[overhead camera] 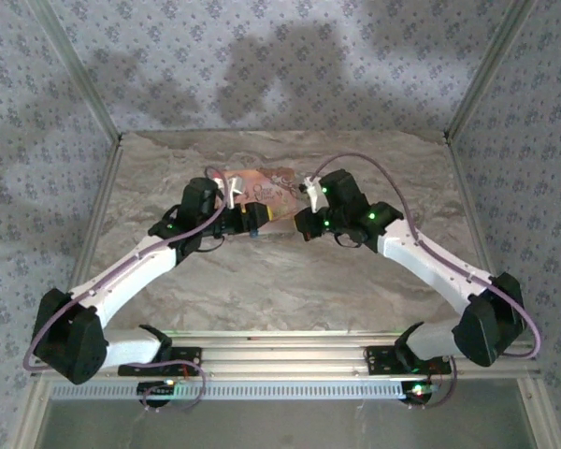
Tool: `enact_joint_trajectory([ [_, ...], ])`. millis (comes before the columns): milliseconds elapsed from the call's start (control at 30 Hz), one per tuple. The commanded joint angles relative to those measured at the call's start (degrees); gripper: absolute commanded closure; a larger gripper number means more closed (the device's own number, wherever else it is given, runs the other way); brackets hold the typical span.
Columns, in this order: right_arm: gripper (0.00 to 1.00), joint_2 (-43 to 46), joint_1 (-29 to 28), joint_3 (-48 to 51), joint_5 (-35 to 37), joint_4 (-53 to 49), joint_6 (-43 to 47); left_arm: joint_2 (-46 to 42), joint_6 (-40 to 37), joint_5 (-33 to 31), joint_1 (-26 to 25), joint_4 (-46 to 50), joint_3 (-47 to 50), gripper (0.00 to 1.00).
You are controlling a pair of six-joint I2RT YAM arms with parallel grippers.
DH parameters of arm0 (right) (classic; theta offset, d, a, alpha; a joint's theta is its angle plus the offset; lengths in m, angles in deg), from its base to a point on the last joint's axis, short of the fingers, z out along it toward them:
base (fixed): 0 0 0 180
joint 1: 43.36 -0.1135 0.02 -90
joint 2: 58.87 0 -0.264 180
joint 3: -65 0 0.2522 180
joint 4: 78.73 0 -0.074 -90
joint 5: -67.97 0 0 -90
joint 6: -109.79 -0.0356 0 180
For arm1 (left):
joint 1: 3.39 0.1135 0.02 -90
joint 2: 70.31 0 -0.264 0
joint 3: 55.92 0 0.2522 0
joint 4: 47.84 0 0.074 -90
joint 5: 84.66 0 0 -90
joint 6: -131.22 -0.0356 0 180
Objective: Unlock the padlock with the key
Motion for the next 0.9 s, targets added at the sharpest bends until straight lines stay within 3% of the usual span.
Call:
enact_joint_trajectory([
  [0,1.0,2.3,-1.7,1.4,3.8,3.5,-1.8,-0.1,1.7,-3.6,-2.3,-1.4,-2.5,0.43],
  [467,1.0,2.1,-3.9,1.2,4.1,5.8,-2.5,2.1,3.7,-3.7,-5.7,-2.4,-4.1,0.45],
  [867,1.0,1.8,-3.9,1.8,3.4,6.8,-3.2,2.4,6.5,-3.2,-5.9,-6.4,-2.9,0.49],
])
